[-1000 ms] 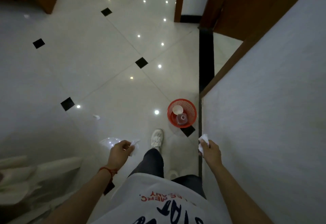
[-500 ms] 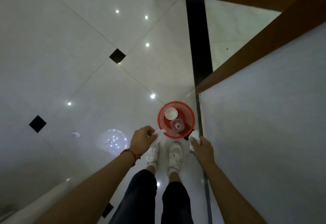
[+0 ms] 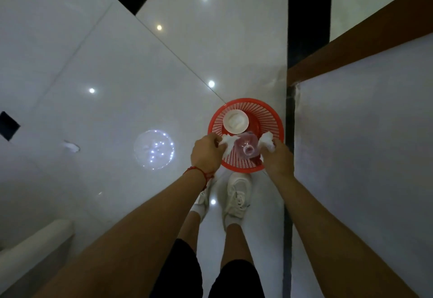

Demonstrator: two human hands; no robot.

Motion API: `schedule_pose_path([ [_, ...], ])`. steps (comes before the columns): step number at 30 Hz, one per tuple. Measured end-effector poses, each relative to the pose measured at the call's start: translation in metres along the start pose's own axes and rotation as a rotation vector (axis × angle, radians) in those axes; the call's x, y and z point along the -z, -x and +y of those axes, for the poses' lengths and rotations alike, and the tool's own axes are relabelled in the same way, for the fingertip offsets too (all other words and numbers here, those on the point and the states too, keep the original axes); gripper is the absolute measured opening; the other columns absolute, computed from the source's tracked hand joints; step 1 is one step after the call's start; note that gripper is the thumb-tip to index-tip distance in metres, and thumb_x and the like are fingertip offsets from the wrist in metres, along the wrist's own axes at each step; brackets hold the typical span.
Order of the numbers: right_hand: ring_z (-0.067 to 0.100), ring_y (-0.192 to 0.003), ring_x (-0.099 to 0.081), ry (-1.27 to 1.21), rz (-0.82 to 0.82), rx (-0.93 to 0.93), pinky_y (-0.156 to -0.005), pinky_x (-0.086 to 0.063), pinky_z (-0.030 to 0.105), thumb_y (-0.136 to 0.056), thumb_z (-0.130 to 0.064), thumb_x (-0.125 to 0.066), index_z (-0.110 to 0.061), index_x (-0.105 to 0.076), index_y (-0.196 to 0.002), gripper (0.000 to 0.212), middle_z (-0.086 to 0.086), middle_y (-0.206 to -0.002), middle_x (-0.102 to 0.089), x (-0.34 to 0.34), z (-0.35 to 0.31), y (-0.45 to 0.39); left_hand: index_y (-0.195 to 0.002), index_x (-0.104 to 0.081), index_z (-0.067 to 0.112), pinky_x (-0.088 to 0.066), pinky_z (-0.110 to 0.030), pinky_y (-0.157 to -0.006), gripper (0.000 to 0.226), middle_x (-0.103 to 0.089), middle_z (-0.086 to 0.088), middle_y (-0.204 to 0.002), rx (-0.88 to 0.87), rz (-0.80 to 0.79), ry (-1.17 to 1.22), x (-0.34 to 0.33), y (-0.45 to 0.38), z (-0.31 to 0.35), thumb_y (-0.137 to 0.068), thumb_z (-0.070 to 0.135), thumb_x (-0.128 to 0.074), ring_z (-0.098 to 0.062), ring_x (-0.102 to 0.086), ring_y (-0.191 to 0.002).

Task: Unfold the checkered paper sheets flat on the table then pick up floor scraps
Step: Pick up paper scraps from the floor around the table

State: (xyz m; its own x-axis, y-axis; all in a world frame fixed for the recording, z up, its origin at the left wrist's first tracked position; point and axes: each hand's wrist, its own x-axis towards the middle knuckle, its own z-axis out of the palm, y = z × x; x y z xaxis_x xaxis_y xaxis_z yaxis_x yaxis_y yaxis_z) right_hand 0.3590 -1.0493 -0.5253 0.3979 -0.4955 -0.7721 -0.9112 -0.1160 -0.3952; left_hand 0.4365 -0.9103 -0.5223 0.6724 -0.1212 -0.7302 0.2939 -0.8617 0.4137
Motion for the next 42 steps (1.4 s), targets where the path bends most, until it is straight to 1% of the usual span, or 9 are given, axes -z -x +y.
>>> schedule_pose_path([
  [4, 0.026, -0.124, -0.050, -0.081, -0.046, -0.004, -0.097, -0.040, 0.031, -0.084, -0.033, -0.064, -0.016, -0.039, -0.136, 0.060, 0.008, -0.135, -0.053, -0.003, 0.006, -0.001, -0.120, -0.055, 0.006, -0.045, -0.031, -0.084, 0.038, -0.064, -0.015, -0.119, 0.029, -0.079, 0.017, -0.003, -0.002, -0.008, -0.087, 0.026, -0.059, -0.030, -0.061, -0.107],
  [7, 0.027, -0.122, -0.051, -0.043, -0.043, 0.006, -0.087, -0.036, 0.024, -0.085, -0.023, -0.064, -0.013, -0.043, -0.133, 0.053, 0.011, -0.131, -0.055, 0.006, 0.011, 0.020, -0.124, -0.053, 0.006, -0.041, -0.029, -0.087, 0.042, -0.060, -0.016, -0.125, 0.023, -0.124, -0.036, 0.007, 0.014, -0.012, -0.089, 0.030, -0.056, -0.030, -0.056, -0.113],
  [10, 0.029, -0.128, -0.045, -0.017, -0.071, -0.092, -0.101, -0.037, 0.033, -0.088, -0.025, -0.059, -0.009, -0.039, -0.137, 0.055, 0.014, -0.139, -0.048, 0.022, 0.014, 0.047, -0.131, -0.046, 0.009, -0.038, -0.036, -0.101, 0.046, -0.051, -0.015, -0.135, 0.037, -0.166, -0.123, 0.027, 0.042, -0.019, -0.090, 0.028, -0.054, -0.029, -0.048, -0.122],
  [13, 0.031, -0.130, -0.042, 0.050, -0.133, -0.140, -0.108, -0.036, 0.043, -0.092, -0.029, -0.052, -0.008, -0.036, -0.139, 0.054, 0.015, -0.144, -0.042, 0.043, 0.012, 0.079, -0.127, -0.051, 0.010, -0.041, -0.033, -0.097, 0.040, -0.052, -0.012, -0.132, -0.013, -0.177, -0.207, 0.056, 0.073, -0.025, -0.091, 0.026, -0.051, -0.026, -0.050, -0.118],
  [18, 0.031, -0.127, -0.044, 0.131, -0.137, -0.090, -0.104, -0.035, 0.035, -0.095, -0.023, -0.047, -0.006, -0.044, -0.133, 0.042, 0.017, -0.139, -0.047, 0.084, -0.014, 0.138, -0.126, -0.052, 0.012, -0.042, -0.031, -0.095, 0.039, -0.054, -0.011, -0.129, 0.033, -0.174, -0.252, 0.119, 0.132, -0.038, -0.092, 0.031, -0.050, -0.024, -0.053, -0.113],
  [28, 0.029, -0.107, -0.054, 0.226, -0.121, 0.007, -0.094, -0.039, 0.033, -0.095, -0.022, -0.044, -0.005, -0.055, -0.120, 0.032, 0.017, -0.126, -0.057, 0.126, -0.075, 0.239, -0.120, -0.057, 0.009, -0.040, -0.029, -0.093, 0.034, -0.058, -0.011, -0.126, 0.199, 0.066, 0.086, 0.220, 0.268, -0.066, -0.091, 0.026, -0.053, -0.024, -0.056, -0.112],
  [33, 0.035, -0.098, -0.059, 0.183, -0.147, 0.017, -0.096, -0.047, 0.050, -0.095, -0.022, -0.046, -0.003, -0.059, -0.105, 0.025, 0.021, -0.112, -0.061, 0.112, -0.110, 0.275, -0.117, -0.059, 0.007, -0.039, -0.025, -0.089, 0.032, -0.062, -0.012, -0.122, 0.291, 0.183, 0.294, 0.243, 0.331, -0.105, -0.091, 0.025, -0.054, -0.024, -0.058, -0.109],
  [36, 0.033, -0.085, -0.061, 0.223, -0.192, 0.074, -0.091, -0.050, 0.050, -0.094, -0.023, -0.045, -0.003, -0.060, -0.101, 0.026, 0.020, -0.098, -0.063, 0.092, -0.137, 0.298, -0.114, -0.060, 0.005, -0.040, -0.027, -0.089, 0.029, -0.063, -0.014, -0.119, 0.374, 0.246, 0.418, 0.247, 0.364, -0.137, -0.091, 0.022, -0.054, -0.024, -0.058, -0.105],
  [42, 0.038, -0.098, -0.059, 0.285, -0.254, 0.130, -0.091, -0.046, 0.042, -0.092, -0.023, -0.047, -0.001, -0.064, -0.107, 0.031, 0.019, -0.103, -0.065, 0.032, -0.200, 0.336, -0.109, -0.062, 0.003, -0.044, -0.035, -0.091, 0.025, -0.064, -0.017, -0.112, 0.539, 0.340, 0.690, 0.252, 0.406, -0.206, -0.092, 0.019, -0.053, -0.021, -0.054, -0.092],
])
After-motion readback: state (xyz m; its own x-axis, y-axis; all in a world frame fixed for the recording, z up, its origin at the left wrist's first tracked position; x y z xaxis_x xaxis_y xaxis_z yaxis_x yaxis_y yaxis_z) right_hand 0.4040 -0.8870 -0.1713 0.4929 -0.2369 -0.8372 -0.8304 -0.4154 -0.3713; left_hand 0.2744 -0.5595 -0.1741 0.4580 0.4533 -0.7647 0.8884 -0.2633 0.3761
